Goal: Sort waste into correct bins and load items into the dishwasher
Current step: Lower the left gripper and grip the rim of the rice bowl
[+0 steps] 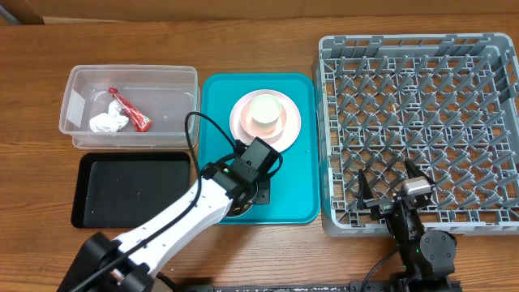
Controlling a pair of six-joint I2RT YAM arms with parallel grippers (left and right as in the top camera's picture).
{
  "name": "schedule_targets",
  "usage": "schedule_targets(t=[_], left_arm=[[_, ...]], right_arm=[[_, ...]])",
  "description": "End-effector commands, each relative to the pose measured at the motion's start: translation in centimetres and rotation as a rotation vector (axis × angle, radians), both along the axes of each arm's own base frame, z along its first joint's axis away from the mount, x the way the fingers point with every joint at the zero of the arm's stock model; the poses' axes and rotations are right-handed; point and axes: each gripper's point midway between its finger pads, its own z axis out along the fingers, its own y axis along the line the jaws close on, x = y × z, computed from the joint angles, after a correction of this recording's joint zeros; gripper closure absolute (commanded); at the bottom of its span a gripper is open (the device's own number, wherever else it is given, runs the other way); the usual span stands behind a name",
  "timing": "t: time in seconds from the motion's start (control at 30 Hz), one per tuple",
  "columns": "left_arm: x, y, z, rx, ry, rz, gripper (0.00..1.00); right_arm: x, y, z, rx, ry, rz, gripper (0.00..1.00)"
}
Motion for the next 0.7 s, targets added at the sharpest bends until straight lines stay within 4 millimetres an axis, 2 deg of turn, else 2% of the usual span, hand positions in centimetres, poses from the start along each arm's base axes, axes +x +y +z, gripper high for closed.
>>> schedule_targets(t=[0.0,0.53,0.63,0.67], left_arm=[[-0.62,-0.05,-0.8,0.009,0.028,-0.047,0.69],[-1.34,0.35,-1.02,0.035,0.053,-0.097,0.79],[-1.27,0.42,-1.0,0.039,0.049,-0.095,0.87],[-1.11,0.49,-0.99,0.044,0.042,-0.093,0.87]], right_arm=[[0.01,-0.04,-0.1,0.001,-0.008,-0.005,0.0],[0.01,-0.04,-0.1,0.001,-0.008,-0.005,0.0],[0.01,-0.04,-0.1,0.001,-0.008,-0.005,0.0],[0.01,-0.04,-0.1,0.001,-0.008,-0.005,0.0]])
